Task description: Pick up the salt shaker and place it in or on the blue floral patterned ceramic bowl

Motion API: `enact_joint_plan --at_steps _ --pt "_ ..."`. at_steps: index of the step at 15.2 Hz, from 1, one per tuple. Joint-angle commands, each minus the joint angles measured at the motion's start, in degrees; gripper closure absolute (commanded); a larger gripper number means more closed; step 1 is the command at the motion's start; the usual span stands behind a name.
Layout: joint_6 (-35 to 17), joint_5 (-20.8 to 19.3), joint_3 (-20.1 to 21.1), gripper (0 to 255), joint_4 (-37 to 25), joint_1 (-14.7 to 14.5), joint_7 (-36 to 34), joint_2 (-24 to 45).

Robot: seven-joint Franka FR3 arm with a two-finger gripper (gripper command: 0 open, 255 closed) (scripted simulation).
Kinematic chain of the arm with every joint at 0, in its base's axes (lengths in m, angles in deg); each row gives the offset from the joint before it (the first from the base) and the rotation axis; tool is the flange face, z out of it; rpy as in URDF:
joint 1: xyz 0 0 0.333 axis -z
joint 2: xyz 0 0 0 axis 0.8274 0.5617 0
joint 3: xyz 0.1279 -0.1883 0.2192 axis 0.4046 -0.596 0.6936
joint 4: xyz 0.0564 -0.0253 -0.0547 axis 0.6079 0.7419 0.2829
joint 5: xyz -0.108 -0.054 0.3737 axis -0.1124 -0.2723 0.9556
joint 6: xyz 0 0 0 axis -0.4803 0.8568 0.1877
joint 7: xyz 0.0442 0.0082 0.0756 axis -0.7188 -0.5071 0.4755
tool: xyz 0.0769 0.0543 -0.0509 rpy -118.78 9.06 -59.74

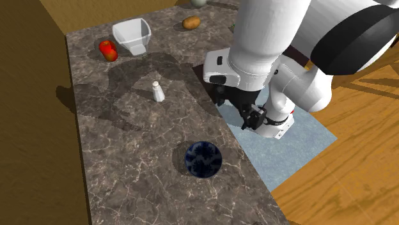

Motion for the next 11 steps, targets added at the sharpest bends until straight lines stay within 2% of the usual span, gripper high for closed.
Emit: enact_joint_plan --at_steps 1,11 --pt "0.0 0.0 0.0 0 0.0 0.0 0.0 0.0" --pt "-13.5 -5.3 -13.1 0 5.9 5.7 11.0 3.4"
